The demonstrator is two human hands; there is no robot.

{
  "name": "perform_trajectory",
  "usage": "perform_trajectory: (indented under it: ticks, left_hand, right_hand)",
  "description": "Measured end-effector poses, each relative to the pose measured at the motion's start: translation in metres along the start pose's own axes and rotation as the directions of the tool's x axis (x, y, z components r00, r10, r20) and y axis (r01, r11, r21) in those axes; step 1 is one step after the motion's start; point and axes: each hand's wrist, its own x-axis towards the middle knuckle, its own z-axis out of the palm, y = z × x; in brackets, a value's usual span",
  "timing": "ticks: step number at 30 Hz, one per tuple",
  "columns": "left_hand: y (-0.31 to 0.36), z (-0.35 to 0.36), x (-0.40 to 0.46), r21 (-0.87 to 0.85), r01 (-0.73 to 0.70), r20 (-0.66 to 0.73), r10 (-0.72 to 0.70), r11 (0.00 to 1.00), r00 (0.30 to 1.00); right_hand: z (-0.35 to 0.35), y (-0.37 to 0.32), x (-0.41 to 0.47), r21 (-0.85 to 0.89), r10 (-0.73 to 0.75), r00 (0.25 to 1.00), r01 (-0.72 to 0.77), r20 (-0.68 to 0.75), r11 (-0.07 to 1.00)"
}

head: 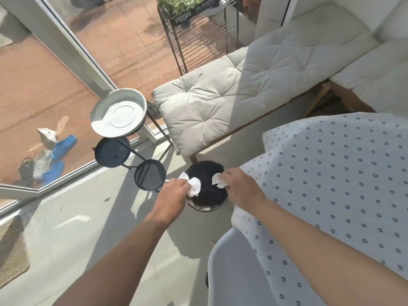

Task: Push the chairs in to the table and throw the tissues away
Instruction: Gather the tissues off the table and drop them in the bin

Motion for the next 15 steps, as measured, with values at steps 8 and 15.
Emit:
perform_trajectory:
  ticks: [8,15]
  left_hand:
    - [-0.075,0.112,0.067,0.04,-0.017,0.048,0.015,0.999,0.999]
    - [-0.105,0.212,0.125,0.011,-0.053,0.147,0.051,0.999,0.988]
  right_hand:
    - [0.159,0.018,0.056,-0.088,0.305,0.948,-0.298,0.089,0.951]
    - [0.253,0.059,0.082,-0.039,0.401,0.905,-0.4,0.139,0.916]
